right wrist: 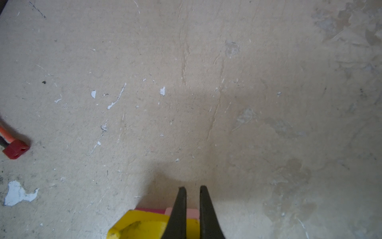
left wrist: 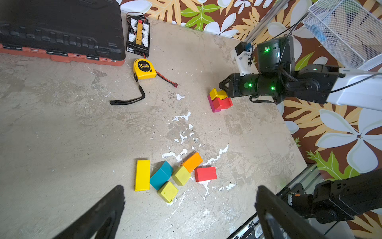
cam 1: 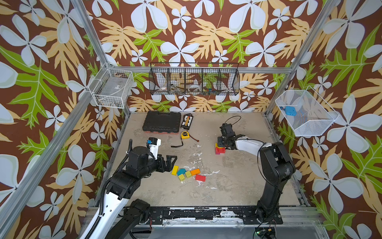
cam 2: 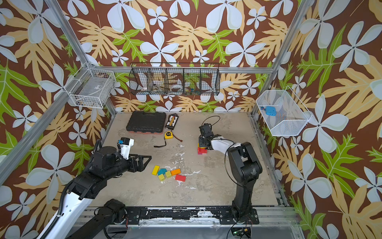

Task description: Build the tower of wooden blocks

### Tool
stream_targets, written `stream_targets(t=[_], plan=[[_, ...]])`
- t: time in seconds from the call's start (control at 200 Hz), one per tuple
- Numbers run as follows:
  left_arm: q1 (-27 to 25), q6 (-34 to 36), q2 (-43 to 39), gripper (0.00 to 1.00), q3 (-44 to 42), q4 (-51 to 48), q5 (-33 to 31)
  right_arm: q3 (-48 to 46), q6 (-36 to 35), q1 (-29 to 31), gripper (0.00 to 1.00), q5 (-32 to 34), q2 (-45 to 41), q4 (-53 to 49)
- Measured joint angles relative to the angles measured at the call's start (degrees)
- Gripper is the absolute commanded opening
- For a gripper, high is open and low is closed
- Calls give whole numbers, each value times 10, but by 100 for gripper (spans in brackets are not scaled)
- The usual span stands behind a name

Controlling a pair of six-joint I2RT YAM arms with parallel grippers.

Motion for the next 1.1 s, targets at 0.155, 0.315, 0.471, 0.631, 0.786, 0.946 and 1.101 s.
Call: stream_targets(t=[0.155,0.315,0.471,0.631,0.786,0.946,1.101], plan=[[0,0,0,100,0,0,0,0,-3,0,4,0,0,0],[0,0,0,100,0,0,0,0,-5,0,2,0,0,0],[0,0,0,100,0,0,0,0,-10,0,2,0,0,0],[0,0,0,100,0,0,0,-3,-10,0,2,1,0,4],[0,0,0,100,0,0,0,-3,-12,0,2,2,0,6],[0,0,0,100,0,0,0,-3,-12,0,2,2,0,6],[0,0,0,100,0,0,0,-3,-12,0,3,3,0,6]])
